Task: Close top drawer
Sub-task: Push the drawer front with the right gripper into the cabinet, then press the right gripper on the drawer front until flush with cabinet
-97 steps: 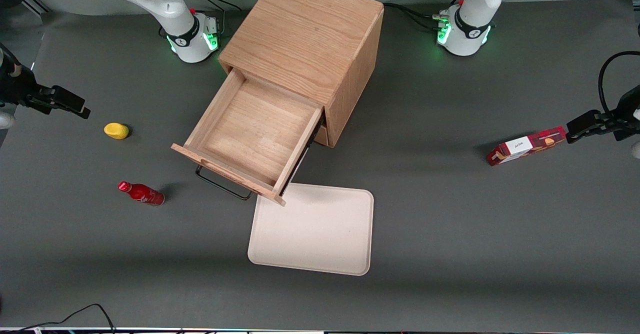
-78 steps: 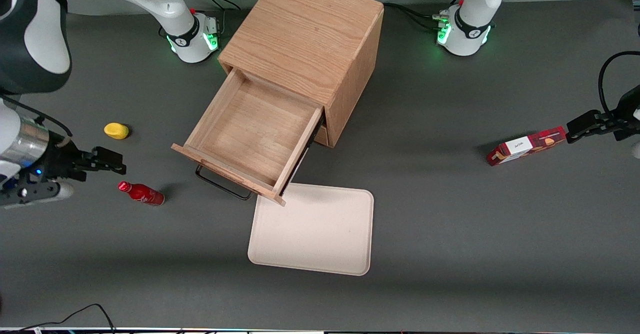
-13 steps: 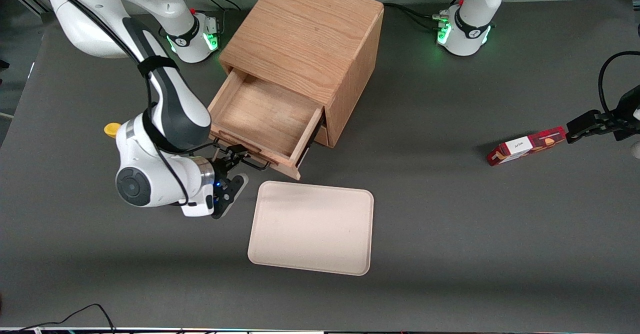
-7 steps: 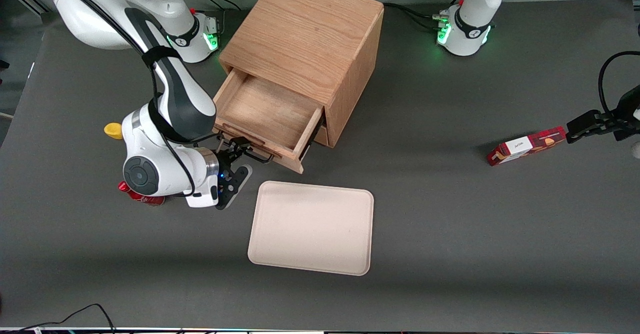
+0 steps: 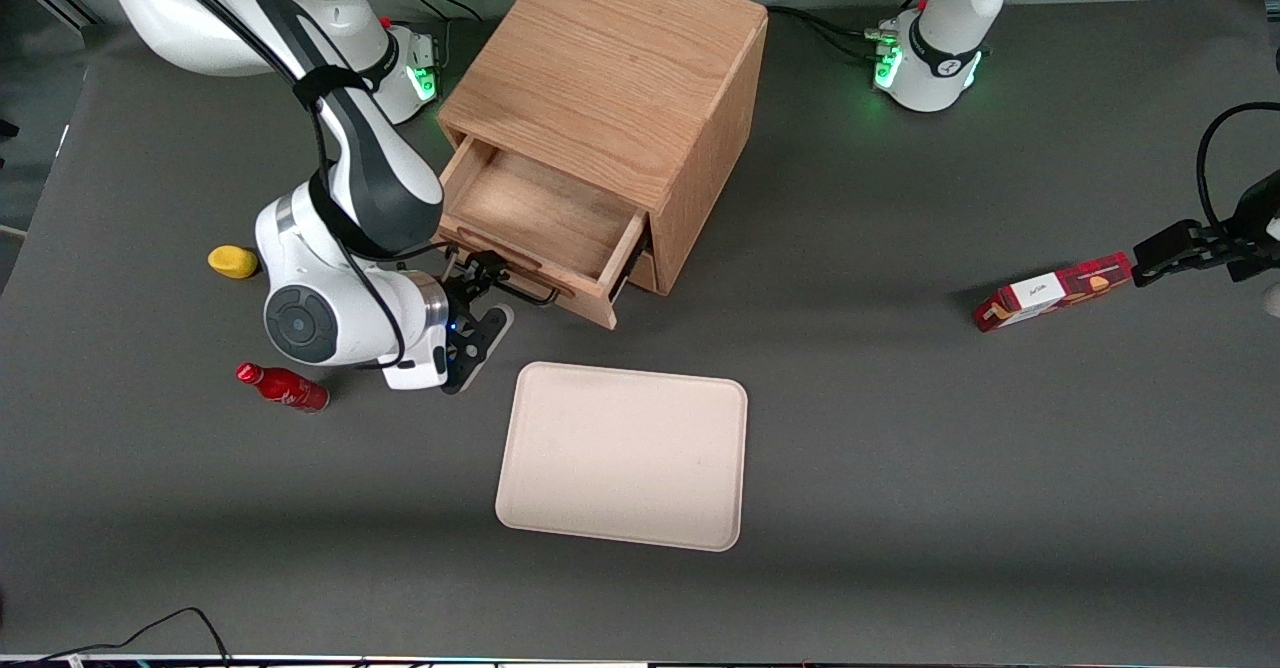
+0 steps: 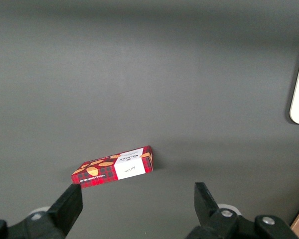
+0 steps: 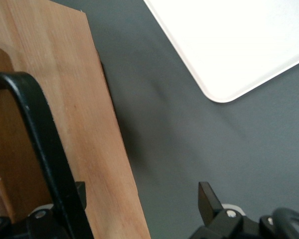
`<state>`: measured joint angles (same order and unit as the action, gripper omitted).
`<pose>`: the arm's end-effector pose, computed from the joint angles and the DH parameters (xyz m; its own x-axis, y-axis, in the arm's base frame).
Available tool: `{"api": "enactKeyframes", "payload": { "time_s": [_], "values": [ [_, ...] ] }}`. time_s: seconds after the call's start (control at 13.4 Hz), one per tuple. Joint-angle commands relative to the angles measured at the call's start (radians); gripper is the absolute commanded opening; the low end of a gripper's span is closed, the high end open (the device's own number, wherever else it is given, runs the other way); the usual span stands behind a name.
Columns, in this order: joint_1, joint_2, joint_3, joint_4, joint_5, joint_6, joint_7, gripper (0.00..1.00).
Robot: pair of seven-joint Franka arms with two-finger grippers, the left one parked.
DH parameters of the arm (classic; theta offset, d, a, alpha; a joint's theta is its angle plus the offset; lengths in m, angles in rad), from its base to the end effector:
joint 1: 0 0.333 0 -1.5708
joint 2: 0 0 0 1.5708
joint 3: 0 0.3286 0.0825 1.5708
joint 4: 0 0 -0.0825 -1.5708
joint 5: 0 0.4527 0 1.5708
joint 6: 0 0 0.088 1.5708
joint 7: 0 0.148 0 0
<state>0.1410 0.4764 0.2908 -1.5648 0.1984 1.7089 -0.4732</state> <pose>0.6342 0.3019 0.3051 0.6408 0.7549 -0.1399 0.6547 -0.6325 -0.4138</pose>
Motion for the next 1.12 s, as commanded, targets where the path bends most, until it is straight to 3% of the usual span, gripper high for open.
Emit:
{"api": "enactKeyframes", "payload": {
  "time_s": [0.0, 1.04],
  "values": [
    [-0.003, -0.053, 0.030, -0.067, -0.011, 0.029, 0.057, 1.00],
    [-0.004, -0.122, 0.126, -0.193, -0.008, 0.086, 0.180, 1.00]
  ]
}}
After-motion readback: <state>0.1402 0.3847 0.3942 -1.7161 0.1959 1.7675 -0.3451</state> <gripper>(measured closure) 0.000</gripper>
